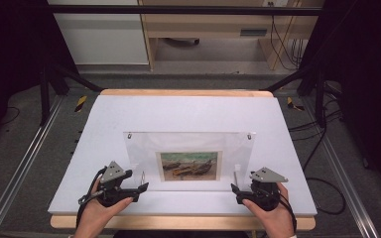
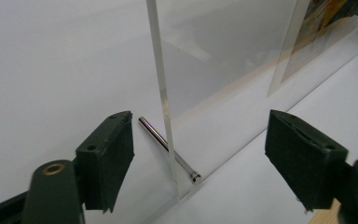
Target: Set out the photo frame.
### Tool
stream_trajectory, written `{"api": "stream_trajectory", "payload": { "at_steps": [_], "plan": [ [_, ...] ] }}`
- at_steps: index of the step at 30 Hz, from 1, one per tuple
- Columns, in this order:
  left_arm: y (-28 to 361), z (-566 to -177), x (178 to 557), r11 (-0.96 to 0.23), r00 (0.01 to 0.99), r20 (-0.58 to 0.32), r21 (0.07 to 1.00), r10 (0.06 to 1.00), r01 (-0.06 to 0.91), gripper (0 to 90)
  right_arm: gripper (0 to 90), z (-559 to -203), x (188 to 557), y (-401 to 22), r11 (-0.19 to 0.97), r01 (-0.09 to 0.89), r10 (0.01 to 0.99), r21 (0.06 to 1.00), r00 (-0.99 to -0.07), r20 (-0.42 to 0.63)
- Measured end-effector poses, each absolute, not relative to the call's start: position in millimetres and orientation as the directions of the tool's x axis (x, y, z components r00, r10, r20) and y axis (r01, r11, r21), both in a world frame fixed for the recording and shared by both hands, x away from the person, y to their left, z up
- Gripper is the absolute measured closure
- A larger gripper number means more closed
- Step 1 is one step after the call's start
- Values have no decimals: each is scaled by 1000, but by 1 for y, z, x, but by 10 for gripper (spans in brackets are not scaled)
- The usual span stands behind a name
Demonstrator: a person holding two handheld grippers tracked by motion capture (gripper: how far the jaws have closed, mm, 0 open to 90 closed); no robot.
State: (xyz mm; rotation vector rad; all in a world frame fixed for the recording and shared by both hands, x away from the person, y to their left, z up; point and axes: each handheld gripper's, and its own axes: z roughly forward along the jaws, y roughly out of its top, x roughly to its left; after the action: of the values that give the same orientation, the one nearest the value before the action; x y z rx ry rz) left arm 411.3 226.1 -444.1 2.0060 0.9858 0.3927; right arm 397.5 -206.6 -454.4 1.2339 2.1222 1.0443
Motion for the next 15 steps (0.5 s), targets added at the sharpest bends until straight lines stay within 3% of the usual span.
{"api": "stream_trajectory", "payload": {
  "at_steps": [5, 15],
  "plan": [
    [225, -443, 411, -332, 639, -72, 807, 766, 489, 138, 130, -452, 397, -207, 305, 501, 876, 810, -480, -33],
    [225, -439, 409, -320, 638, -47, 835, 769, 447, 94, 92, -445, 395, -210, 275, 464, 895, 842, -444, -47]
  ]
}}
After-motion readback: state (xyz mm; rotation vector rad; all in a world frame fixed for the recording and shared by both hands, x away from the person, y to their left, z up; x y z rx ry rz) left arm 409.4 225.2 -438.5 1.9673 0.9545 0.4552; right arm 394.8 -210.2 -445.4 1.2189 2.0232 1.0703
